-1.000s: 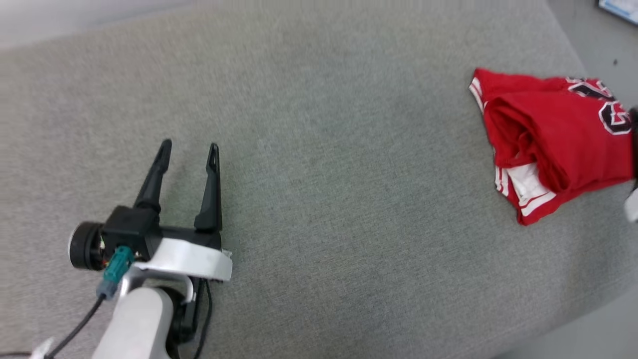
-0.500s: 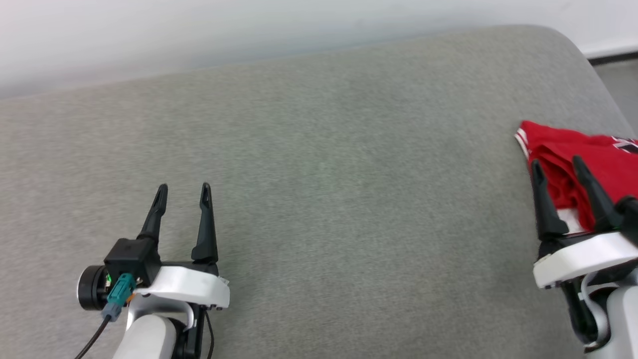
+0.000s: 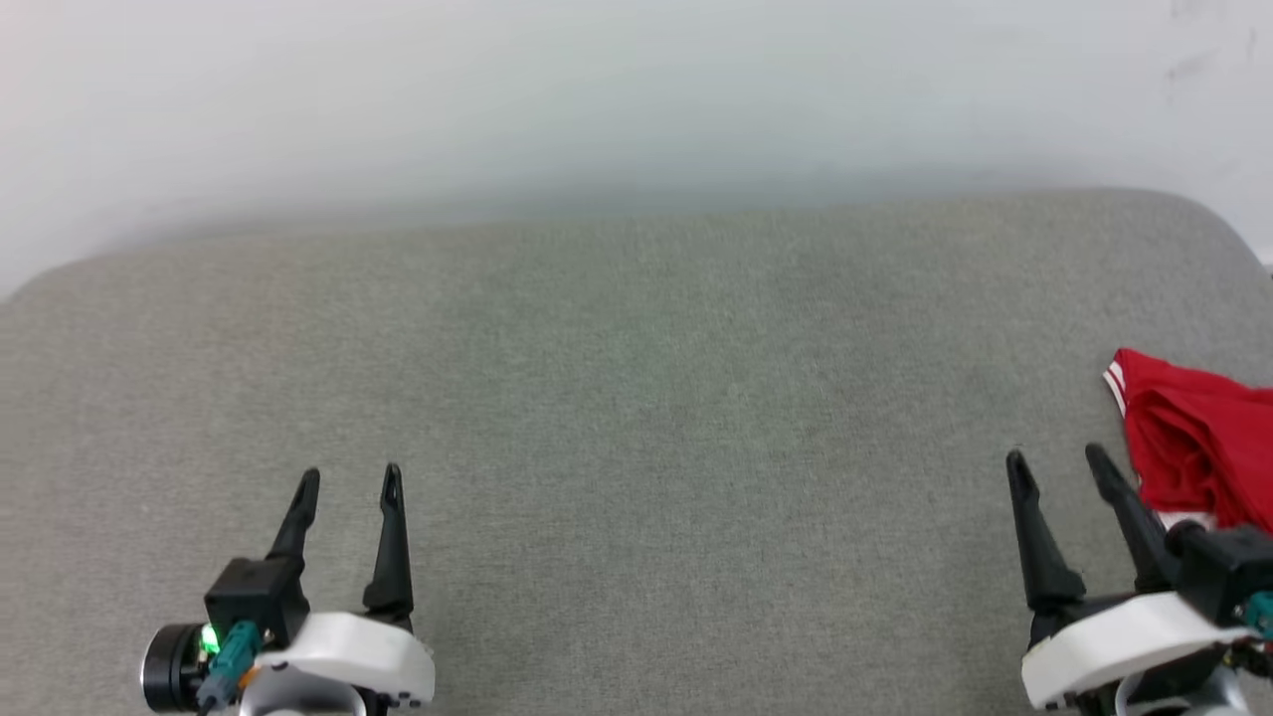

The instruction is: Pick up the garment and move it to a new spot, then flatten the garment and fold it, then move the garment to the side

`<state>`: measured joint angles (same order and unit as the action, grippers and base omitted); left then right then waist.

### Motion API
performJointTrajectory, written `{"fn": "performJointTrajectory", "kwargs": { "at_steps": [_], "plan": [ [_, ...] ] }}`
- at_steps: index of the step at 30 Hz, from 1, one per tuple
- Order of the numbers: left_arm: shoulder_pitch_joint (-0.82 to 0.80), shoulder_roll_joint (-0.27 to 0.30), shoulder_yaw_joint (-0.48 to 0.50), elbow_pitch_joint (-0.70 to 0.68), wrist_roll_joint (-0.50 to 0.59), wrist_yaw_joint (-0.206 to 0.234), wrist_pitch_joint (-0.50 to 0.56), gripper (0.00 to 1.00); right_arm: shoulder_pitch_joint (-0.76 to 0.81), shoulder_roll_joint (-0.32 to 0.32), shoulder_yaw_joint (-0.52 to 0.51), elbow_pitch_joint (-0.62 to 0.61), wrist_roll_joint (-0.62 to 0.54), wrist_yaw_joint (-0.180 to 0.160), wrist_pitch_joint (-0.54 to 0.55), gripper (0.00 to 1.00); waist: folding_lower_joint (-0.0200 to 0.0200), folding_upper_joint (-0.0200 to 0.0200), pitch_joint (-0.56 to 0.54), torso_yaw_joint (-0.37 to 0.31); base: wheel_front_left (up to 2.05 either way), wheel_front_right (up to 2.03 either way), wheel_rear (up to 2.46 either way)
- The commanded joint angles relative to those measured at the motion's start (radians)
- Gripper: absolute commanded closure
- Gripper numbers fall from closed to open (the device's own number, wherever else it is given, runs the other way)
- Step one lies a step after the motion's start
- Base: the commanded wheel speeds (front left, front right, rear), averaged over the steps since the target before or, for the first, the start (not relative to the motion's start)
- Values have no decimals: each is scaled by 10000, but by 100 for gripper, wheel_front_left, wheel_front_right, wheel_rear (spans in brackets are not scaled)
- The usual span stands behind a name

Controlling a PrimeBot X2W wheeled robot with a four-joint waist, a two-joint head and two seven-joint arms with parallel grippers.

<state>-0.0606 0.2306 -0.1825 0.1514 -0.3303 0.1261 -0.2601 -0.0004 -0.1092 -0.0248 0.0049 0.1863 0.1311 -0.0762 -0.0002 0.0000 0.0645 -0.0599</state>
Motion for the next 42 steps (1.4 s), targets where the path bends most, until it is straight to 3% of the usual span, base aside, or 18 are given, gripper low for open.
{"fn": "performJointTrajectory", "kwargs": {
  "at_steps": [1, 25, 26, 30, 42],
  "plan": [
    [238, 6, -1, 57, -28, -42, -64, 0, 295, 83, -6, -162, -80, -8, 80, 0, 2, 0, -323, 178, 0, 0, 0],
    [639, -75, 13, 165, -196, -281, -71, 0, 959, 218, -4, -741, -261, -8, 455, 0, 2, 0, -540, 204, 0, 0, 0],
    [723, -80, -7, 160, -179, -273, -2, 100, 840, 202, -6, -693, -287, 0, 462, 100, 2, 0, -541, 202, 0, 0, 0],
    [828, -191, -57, 405, -187, -292, 35, 100, 860, 204, 31, -413, -282, 0, 465, 100, 3, 0, -526, 203, 0, 0, 0],
    [589, -448, 440, 498, -2229, -661, 638, 100, 541, 214, -45, 21, 2136, -1, 637, 100, 3, 0, -534, 241, 0, 0, 0]
  ]
}}
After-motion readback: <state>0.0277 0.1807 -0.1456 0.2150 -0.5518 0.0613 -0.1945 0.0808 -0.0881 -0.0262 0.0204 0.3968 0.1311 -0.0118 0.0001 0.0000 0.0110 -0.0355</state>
